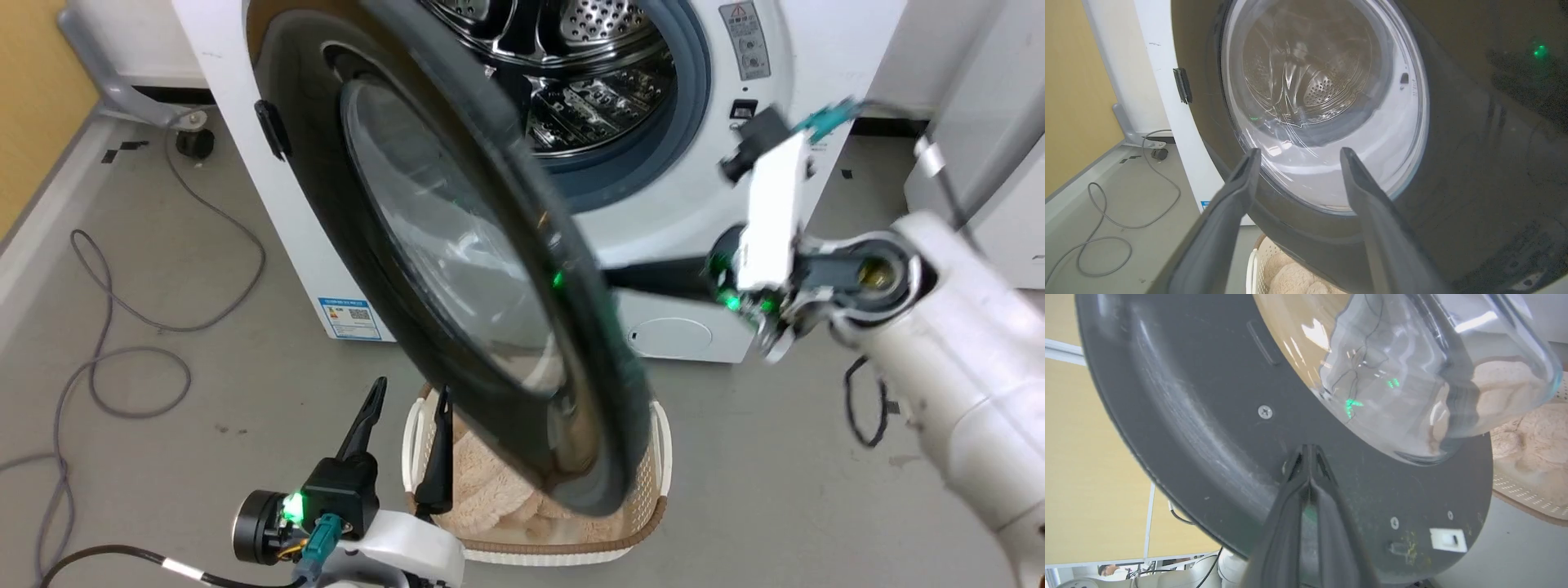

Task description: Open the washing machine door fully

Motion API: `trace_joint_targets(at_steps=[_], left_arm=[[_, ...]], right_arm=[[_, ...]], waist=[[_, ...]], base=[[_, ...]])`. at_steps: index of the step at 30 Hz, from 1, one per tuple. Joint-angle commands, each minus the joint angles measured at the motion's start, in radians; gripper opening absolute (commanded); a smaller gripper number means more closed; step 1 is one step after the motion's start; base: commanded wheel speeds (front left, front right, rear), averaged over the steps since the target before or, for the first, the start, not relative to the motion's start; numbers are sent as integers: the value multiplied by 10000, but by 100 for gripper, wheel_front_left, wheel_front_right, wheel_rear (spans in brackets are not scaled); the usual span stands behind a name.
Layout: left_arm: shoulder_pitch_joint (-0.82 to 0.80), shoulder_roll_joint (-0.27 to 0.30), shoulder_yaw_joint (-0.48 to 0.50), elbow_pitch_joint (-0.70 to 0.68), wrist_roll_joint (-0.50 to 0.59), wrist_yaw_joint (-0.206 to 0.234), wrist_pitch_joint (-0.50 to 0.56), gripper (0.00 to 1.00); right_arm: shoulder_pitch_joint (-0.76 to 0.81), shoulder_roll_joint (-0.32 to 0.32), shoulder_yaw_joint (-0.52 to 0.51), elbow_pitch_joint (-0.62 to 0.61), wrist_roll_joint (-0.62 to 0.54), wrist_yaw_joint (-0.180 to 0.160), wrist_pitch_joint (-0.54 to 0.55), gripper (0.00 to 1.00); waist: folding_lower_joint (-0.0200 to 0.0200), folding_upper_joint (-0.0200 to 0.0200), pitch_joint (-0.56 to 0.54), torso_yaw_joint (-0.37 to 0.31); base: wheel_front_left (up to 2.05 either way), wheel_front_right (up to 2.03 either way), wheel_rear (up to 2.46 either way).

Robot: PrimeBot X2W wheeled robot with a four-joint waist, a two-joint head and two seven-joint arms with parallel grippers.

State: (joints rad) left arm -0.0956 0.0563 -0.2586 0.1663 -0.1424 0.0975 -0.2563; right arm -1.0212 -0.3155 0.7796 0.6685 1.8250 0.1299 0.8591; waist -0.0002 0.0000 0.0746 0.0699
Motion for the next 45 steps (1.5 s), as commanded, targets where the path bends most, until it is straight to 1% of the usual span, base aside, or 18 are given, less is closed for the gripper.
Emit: trace_joint_targets(at_steps=[1, 13, 16, 19, 20, 21, 22, 26, 29, 32, 35, 37, 39, 42, 44, 45], left_arm=[[131, 59, 44, 60, 90, -65, -55, 100], [219, 32, 100, 612, 45, -233, -55, 100], [223, 22, 128, 680, 6, -218, -55, 100], [238, 13, 186, 731, -44, -197, -55, 100], [253, 11, 216, 744, -61, -191, -55, 100], [269, 9, 240, 750, -74, -186, -55, 100], [295, 8, 268, 760, -87, -178, -55, 100], [437, 0, 338, 793, -146, -169, -55, 100], [516, -2, 394, 833, -177, -181, -55, 100], [544, 23, 436, 899, -168, -224, -55, 100], [552, 43, 496, 966, -173, -252, -55, 100], [543, 70, 544, 999, -173, -266, -55, 100], [559, 102, 614, 1013, -178, -263, -55, 100], [634, 139, 732, 981, -189, -237, -55, 100], [670, 154, 778, 969, -183, -236, -55, 100], [681, 156, 789, 967, -174, -237, -55, 100]], right_arm=[[336, 83, 66, -162, 170, 8, -47, 0], [1389, 142, 371, -1308, 697, 8, -636, 0], [1744, 15, 97, -1747, 802, 8, -1188, 0], [2407, -246, -452, -2317, 752, 8, -2227, 0], [2694, -341, -676, -2513, 675, 8, -2694, 41], [3025, -413, -901, -2731, 645, 8, -3109, 73], [3405, -490, -1101, -2951, 616, 8, -3474, 100], [5035, -879, -1842, -3536, 31, 8, -5432, 100], [6246, -1016, -2313, -3589, -530, 8, -7200, 100], [7254, -1087, -2569, -3212, -1246, 8, -8991, 100], [7952, -1119, -2509, -2536, -2291, 8, -10583, 100], [8281, -1014, -2715, -2075, -2870, 8, -11051, 100], [8477, -925, -3283, -1564, -3743, 8, -11187, 100], [8726, -463, -5292, -1260, -5940, 8, -11202, 100], [9034, 39, -6667, -1589, -7625, 8, -11205, 100], [9200, 313, -7389, -1948, -8551, 8, -11205, 100]], waist=[[2, 0, -45, 4], [2, 0, -242, -110], [2, 0, -262, -195], [2, 0, -343, -273], [2, 0, -377, -312], [2, 0, -403, -343], [2, 0, -452, -385], [2, 0, -615, -512], [2, 0, -706, -602], [2, 0, -764, -680], [2, 0, -841, -764], [2, 0, -895, -824], [2, 0, -961, -928], [2, 0, -1026, -1102], [2, 0, -1050, -1174], [2, 0, -1059, -1200]], base=[[0, 0, 0], [0, 0, 0], [0, 0, 0], [0, 0, 0], [0, 0, 0], [0, 0, 0], [0, 0, 0], [0, 0, 0], [0, 0, 0], [0, 0, 0], [0, 0, 0], [0, 0, 0], [0, 0, 0], [0, 0, 0], [0, 0, 0], [0, 0, 0]])
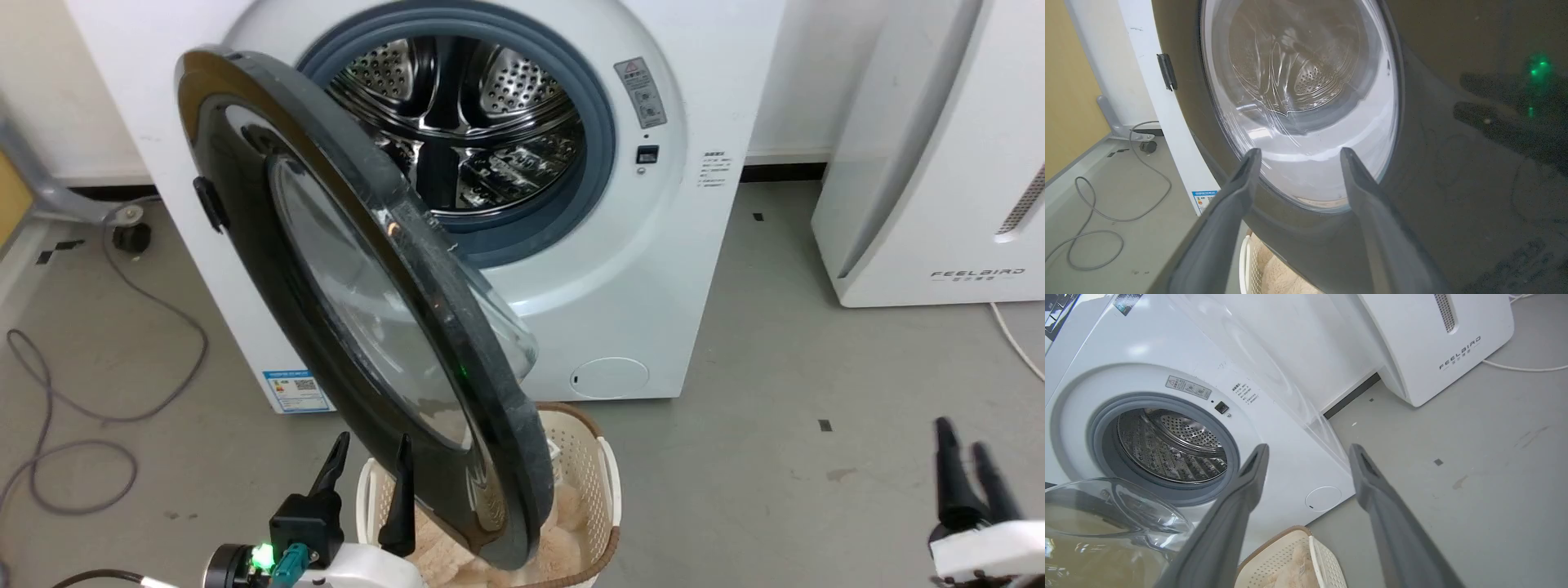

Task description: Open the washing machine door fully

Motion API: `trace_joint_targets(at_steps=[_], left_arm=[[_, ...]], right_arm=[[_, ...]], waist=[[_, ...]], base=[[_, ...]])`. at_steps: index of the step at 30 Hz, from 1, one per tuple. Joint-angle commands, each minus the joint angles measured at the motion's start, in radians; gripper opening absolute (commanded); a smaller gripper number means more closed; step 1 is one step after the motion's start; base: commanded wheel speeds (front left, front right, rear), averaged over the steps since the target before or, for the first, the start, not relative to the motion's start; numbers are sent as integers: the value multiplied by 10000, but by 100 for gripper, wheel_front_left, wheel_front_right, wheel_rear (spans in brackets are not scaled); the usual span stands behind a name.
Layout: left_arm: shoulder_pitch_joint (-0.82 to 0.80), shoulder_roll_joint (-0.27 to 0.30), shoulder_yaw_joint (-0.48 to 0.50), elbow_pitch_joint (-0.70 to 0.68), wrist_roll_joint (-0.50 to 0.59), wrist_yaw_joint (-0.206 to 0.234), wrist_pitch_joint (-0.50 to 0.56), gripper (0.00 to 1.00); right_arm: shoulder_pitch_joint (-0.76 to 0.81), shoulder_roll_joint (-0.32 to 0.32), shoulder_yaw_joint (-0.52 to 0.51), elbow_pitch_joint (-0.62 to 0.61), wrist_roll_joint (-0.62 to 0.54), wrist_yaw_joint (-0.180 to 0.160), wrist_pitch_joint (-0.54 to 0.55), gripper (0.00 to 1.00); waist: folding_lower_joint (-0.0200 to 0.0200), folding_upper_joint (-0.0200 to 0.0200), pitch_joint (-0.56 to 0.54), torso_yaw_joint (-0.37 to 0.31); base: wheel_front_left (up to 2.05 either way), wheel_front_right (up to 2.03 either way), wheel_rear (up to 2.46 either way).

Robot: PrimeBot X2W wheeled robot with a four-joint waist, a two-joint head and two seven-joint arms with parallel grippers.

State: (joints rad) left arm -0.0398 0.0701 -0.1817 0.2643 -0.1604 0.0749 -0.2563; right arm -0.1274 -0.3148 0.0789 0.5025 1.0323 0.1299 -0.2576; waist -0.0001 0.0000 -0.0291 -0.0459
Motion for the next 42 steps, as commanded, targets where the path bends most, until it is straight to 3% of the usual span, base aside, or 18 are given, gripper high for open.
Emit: trace_joint_targets(at_steps=[1, 3, 6, 14, 20, 27, 29, 30, 42], left_arm=[[128, 19, 31, -15, 12, -14, -55, 100], [133, 28, 60, -25, 21, -26, -55, 100], [124, 45, 87, -25, 41, -53, -55, 100], [111, 19, 197, -56, 52, 12, -55, 100], [126, 8, 261, -29, 66, 26, -55, 100], [136, -19, 273, -11, 54, 18, -55, 100], [134, -25, 285, 11, 40, -5, -55, 29], [136, -29, 281, 36, 19, -34, -55, 0], [71, -74, 250, -85, -12, -84, -55, 0]], right_arm=[[453, 627, -996, -727, -1532, 8, -38, 100], [819, 1353, -1985, -1840, -3169, 8, -39, 100], [1324, 2133, -2699, -3468, -5248, 8, -40, 100], [2267, 2586, -1873, -5981, -8835, 8, 631, 100], [2680, 2630, -868, -6131, -9708, 8, 1271, 100], [2656, 2641, -746, -5496, -9571, 8, 1294, 100], [2577, 2642, -771, -5327, -9464, 8, 1264, 100], [2540, 2642, -774, -5256, -9425, 8, 1243, 100], [2282, 2644, -720, -4672, -9305, 8, 1070, 100]], waist=[[1, 0, -28, -63], [1, 0, -31, -102], [1, 0, -22, -123], [1, 0, 26, -76], [1, 0, 42, 2], [1, 0, 83, 87], [1, 0, 91, 99], [1, 0, 97, 103], [1, 0, 111, 105]], base=[[0, 0, 0], [0, 0, 0], [0, 0, 0], [0, 0, 0], [0, 0, 0], [0, 0, 0], [0, 0, 0], [0, 0, 0], [0, 0, 0]])
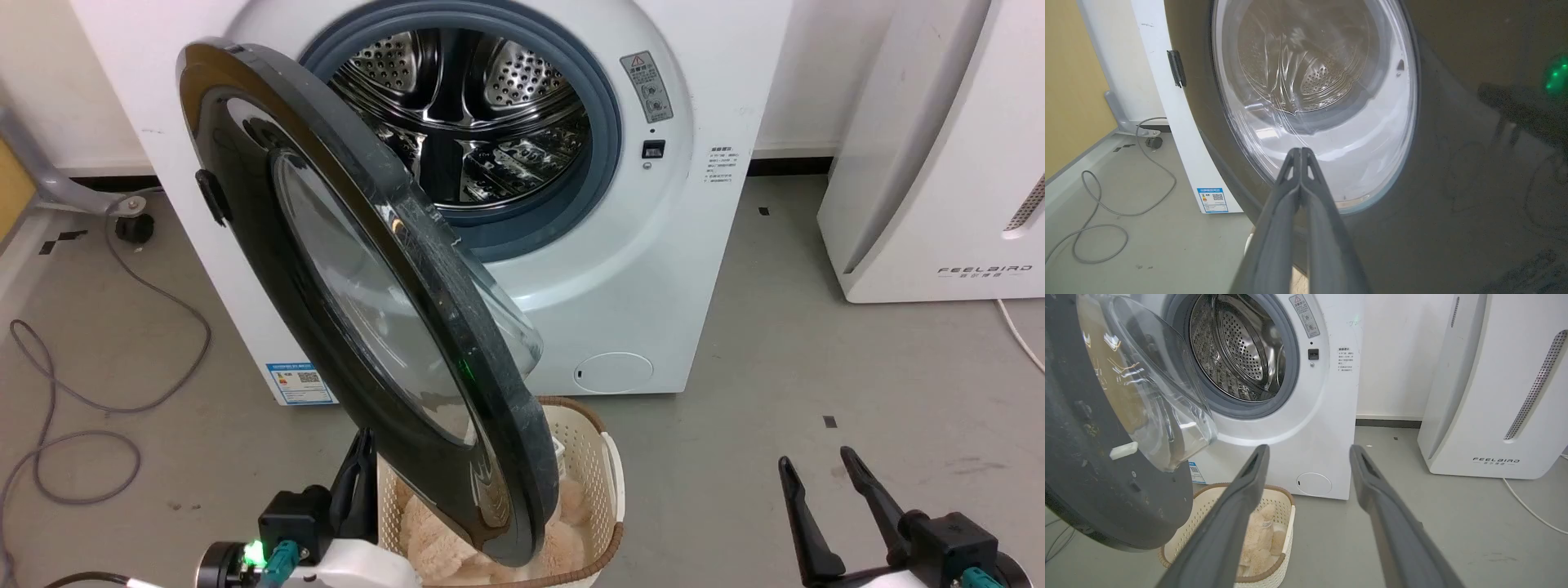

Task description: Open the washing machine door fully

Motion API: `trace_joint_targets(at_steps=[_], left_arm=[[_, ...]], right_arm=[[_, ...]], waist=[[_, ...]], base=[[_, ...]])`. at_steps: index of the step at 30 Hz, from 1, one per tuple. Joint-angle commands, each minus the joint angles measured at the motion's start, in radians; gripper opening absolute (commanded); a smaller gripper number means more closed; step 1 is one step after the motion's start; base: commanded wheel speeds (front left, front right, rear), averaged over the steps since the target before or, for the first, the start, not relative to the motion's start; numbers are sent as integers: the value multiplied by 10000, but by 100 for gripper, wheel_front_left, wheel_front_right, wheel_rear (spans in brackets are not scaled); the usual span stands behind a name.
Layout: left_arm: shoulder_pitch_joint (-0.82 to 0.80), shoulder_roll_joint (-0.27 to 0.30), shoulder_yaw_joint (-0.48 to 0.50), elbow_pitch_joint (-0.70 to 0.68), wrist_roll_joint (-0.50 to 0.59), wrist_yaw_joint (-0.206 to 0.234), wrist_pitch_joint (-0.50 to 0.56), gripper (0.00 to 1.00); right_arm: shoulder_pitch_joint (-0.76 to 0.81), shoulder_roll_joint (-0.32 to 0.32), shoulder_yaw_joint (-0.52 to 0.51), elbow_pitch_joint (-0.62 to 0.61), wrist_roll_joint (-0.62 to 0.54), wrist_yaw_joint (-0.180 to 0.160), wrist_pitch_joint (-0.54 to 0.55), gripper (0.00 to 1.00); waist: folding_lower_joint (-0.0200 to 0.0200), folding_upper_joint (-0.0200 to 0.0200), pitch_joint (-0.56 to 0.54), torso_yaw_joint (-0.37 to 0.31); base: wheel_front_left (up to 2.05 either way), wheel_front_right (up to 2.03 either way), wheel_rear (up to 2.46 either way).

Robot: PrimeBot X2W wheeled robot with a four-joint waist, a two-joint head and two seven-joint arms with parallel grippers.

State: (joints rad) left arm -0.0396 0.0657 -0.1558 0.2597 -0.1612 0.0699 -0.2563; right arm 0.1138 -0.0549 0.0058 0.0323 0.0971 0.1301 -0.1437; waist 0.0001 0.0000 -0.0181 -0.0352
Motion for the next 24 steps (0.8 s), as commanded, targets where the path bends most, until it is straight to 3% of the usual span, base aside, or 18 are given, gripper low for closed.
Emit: trace_joint_targets(at_steps=[1, 3, 15, 24], left_arm=[[40, -30, -4, -124, 6, -41, -55, 0], [-42, -27, 3, -365, 29, -57, -55, 0], [-1011, 3, 50, -5062, 901, 92, -55, 0], [-1942, -93, -1377, -7349, 1061, -324, -55, 0]], right_arm=[[-140, 46, 12, 59, 65, 6, -79, 100], [-157, 46, 3, 110, 91, 6, -104, 100], [-253, 47, 67, 368, 286, 6, -222, 100], [-307, 47, 118, 545, 356, 6, -281, 100]], waist=[[-1, 0, 2, -8], [-1, 0, 7, -3], [-1, 0, -23, 57], [-1, 0, -36, 9]], base=[[0, 0, 0], [0, 0, 0], [0, 0, 0], [0, 0, 0]])
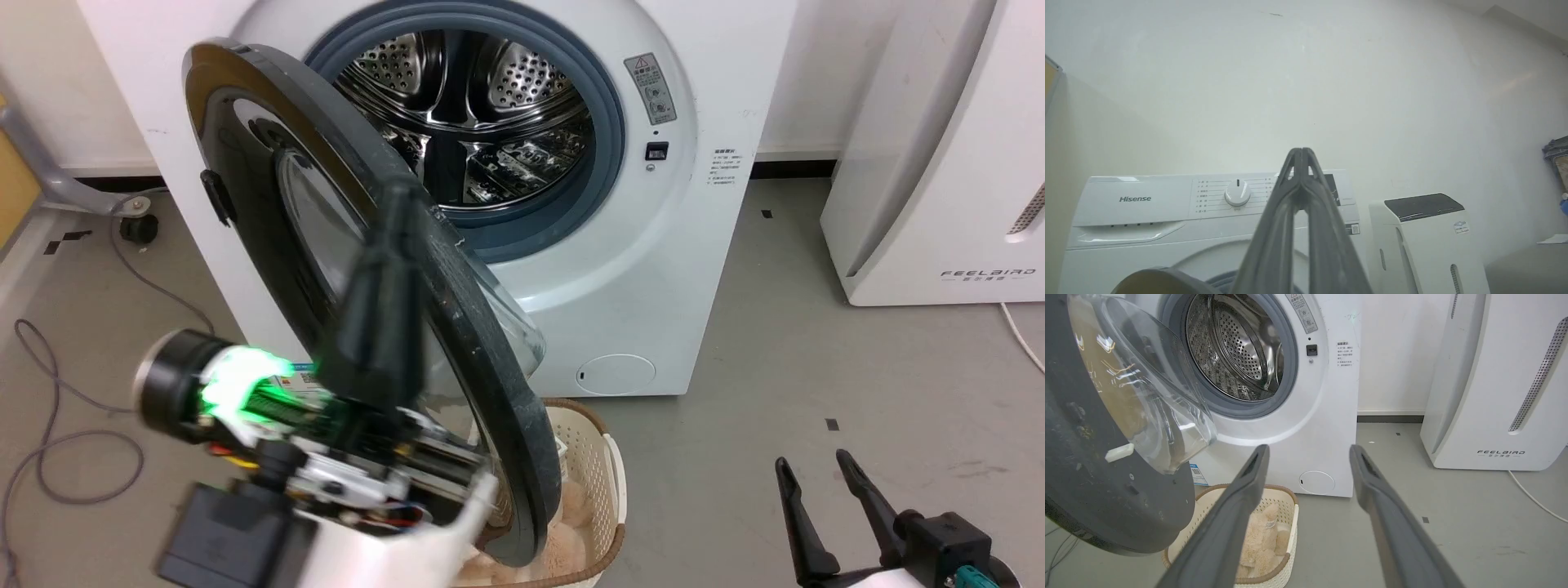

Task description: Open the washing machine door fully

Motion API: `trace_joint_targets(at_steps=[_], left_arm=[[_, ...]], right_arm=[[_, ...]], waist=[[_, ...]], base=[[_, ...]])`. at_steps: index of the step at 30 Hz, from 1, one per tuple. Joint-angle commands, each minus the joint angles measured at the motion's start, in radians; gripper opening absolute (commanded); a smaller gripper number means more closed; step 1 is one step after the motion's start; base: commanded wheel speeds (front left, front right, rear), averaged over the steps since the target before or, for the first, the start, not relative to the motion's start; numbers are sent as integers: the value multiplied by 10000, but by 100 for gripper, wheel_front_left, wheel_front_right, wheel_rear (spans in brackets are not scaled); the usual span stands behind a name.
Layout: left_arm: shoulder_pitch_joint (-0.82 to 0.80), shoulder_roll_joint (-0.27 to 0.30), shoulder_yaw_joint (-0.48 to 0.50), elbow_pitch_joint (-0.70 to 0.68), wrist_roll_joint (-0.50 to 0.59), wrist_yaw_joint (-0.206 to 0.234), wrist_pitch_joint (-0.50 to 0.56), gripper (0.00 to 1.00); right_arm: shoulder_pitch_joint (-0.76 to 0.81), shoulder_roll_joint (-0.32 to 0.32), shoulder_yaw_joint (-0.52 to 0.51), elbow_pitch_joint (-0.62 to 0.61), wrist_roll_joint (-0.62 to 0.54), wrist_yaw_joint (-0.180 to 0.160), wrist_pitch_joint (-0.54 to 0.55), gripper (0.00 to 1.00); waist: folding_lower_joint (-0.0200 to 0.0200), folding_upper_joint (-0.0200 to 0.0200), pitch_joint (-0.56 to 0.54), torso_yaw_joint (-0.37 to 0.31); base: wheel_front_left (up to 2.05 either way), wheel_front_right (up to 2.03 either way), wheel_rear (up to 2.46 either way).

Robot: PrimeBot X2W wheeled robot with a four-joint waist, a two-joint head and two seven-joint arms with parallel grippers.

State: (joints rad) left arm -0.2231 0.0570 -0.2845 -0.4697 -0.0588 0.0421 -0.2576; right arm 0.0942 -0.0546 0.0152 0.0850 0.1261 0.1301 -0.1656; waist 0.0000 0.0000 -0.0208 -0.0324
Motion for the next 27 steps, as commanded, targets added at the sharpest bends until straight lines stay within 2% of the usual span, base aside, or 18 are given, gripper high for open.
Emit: trace_joint_targets(at_steps=[1, 6, 13, 20, 27], left_arm=[[-131, -13, -315, -96, 14, -112, -42, 0], [-62, -37, -1601, 45, -250, -504, -32, 0], [505, -54, -3313, 944, -957, -920, 797, 0], [1554, 35, -3624, 2375, -1332, -419, 1695, 0], [1721, 38, -3709, 4198, -1401, -202, 1549, 0]], right_arm=[[-116, 43, 35, 42, 74, 6, -66, 100], [-86, 43, 57, 151, 130, 6, -78, 100], [-46, 43, 91, 244, 208, 6, -51, 100], [-32, 43, 222, 353, 347, 6, -34, 100], [-61, 43, 368, 463, 386, 6, 22, 100]], waist=[[0, 0, -18, -36], [0, 0, -68, -106], [0, 0, -81, -132], [0, 0, -123, -205], [0, 0, -100, -279]], base=[[0, 0, 0], [0, 0, 0], [0, 0, 0], [0, 0, 0], [0, 0, 0]])
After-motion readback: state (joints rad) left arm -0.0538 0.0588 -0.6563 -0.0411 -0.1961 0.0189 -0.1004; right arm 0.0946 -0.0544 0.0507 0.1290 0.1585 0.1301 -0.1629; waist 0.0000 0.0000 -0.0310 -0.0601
